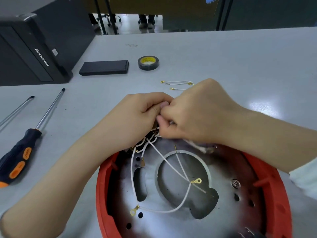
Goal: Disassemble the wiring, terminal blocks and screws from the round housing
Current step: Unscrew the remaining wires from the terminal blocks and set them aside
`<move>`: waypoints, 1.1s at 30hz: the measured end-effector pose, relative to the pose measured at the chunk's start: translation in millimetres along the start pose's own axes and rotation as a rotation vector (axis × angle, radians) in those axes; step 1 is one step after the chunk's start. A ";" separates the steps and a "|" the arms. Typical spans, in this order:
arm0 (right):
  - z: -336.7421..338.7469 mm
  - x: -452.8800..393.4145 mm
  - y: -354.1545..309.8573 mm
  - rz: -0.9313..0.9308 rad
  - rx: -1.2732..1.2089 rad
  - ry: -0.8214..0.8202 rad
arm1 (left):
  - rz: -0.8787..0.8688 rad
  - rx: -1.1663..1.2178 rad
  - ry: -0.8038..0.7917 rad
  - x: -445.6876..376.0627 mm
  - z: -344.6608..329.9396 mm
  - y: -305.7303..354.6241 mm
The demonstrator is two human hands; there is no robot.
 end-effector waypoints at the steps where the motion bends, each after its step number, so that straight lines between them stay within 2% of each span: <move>1: 1.0 1.5 8.8 -0.039 -0.028 -0.001 | -0.005 0.001 -0.006 0.2 -0.6 0.5; 5: 6.7 12.6 60.0 -0.263 -0.187 -0.027 | 0.005 0.010 -0.003 -0.2 0.0 -1.5; 9: -6.2 24.5 55.8 -0.329 -0.238 -0.145 | 0.012 0.038 -0.022 -1.5 -1.2 -1.9; 13: -5.9 32.1 54.6 -0.351 -0.324 -0.142 | 0.022 0.026 -0.040 0.9 -0.7 -1.5; 16: -3.2 31.6 46.1 -0.292 -0.365 -0.129 | 0.050 0.009 -0.038 0.0 0.0 -6.4; 23: 5.7 32.6 40.1 -0.236 -0.197 -0.059 | 0.059 0.020 -0.022 -0.6 0.2 -7.5; 33: 7.8 34.2 34.1 -0.270 -0.255 -0.103 | 0.058 0.023 -0.002 -0.9 1.1 -7.6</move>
Point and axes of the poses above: each hand's wrist, its own x-axis away from the middle knuckle, its own z-axis out of the back of the hand, y = z × x, the point moved 9 cm from there along -x, towards the middle knuckle, and after that the axes turned 11 degrees about x, right-handed, at the moved point
